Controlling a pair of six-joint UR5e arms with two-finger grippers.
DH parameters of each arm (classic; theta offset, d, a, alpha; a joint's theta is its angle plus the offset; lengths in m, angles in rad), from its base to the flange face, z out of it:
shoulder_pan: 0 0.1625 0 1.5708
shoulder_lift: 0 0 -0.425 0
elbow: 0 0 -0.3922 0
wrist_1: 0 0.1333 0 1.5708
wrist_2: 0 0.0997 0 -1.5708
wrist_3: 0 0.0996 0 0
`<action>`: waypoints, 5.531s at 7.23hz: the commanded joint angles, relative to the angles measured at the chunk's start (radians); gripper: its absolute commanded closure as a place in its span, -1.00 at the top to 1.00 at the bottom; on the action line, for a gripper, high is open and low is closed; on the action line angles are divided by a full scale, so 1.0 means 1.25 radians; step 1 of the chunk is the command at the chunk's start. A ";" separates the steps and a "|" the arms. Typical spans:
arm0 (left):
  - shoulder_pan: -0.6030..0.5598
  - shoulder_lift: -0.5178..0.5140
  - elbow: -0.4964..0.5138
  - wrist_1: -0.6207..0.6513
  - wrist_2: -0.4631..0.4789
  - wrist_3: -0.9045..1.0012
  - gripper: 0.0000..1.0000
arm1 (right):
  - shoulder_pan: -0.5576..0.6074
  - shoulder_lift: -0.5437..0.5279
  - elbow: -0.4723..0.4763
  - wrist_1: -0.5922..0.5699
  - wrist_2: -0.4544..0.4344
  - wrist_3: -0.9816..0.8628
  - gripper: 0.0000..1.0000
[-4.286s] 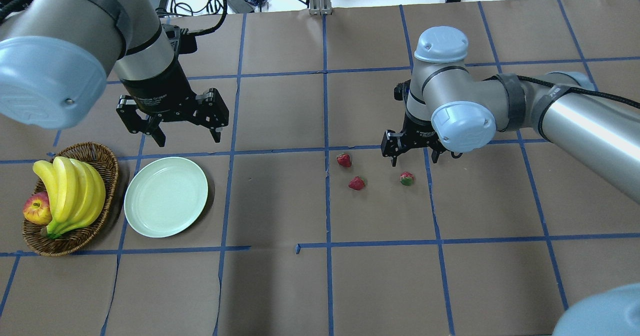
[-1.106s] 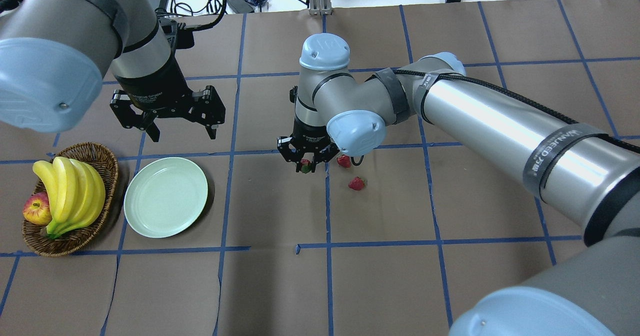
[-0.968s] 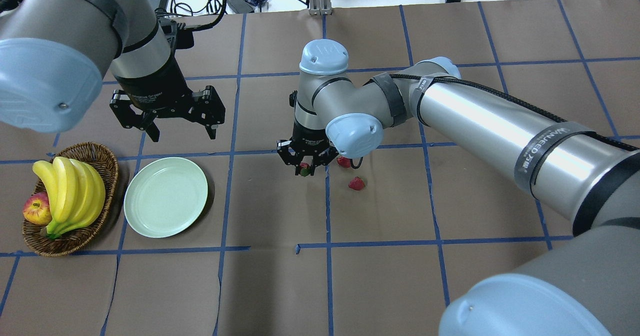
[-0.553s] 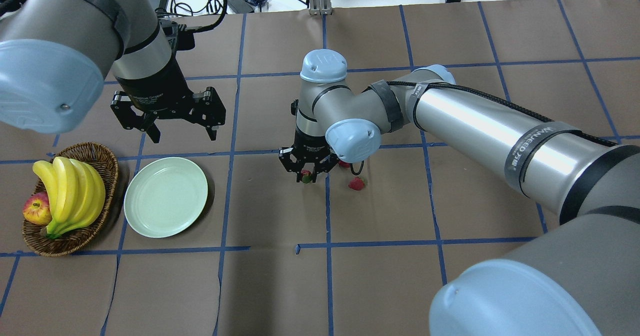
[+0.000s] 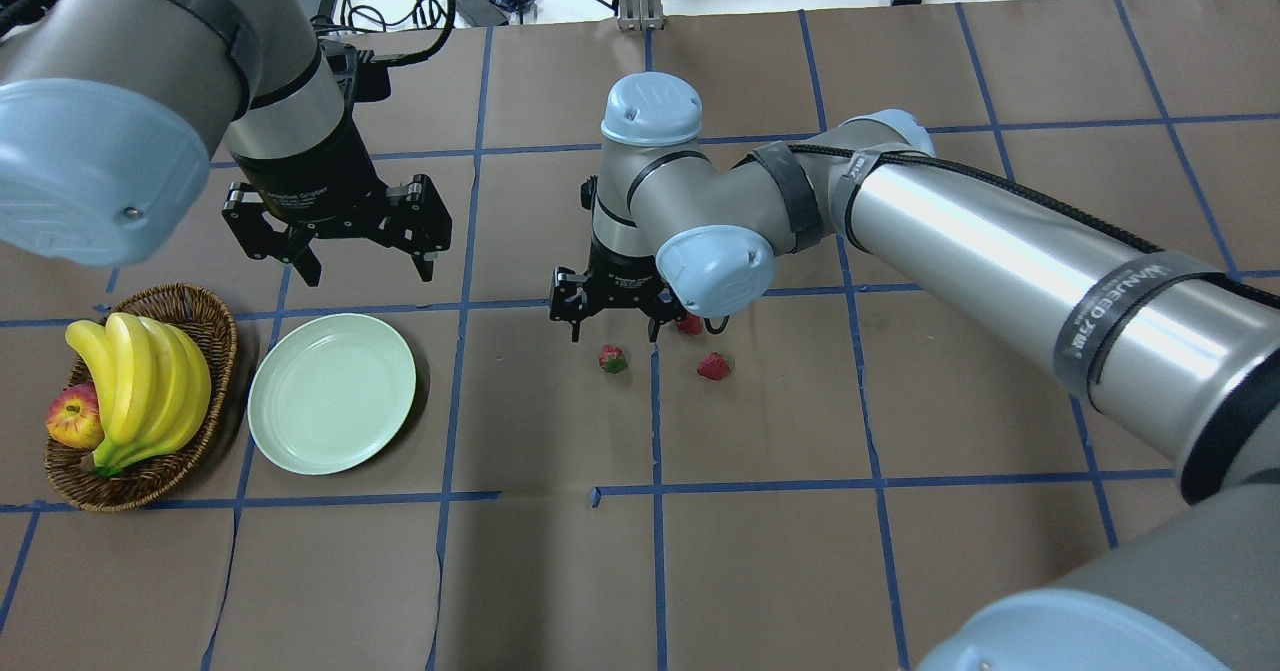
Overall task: Collect all strawberries into plate
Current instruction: 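Move the right gripper over another strawberry, then lower the right gripper and grasp the strawberry, then carry the strawberry toward the plate and set it down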
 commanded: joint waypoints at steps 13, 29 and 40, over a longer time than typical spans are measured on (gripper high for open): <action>-0.012 -0.016 -0.020 0.000 -0.004 -0.014 1.00 | -0.042 0.004 0.134 -0.011 -0.166 -0.314 0.29; 0.008 -0.010 -0.015 0.016 -0.003 -0.006 1.00 | 0.066 -0.019 -0.002 0.017 -0.138 -0.148 -1.00; 0.005 -0.012 -0.018 0.016 -0.002 -0.008 1.00 | 0.124 0.065 -0.012 -0.047 -0.052 -0.098 -0.13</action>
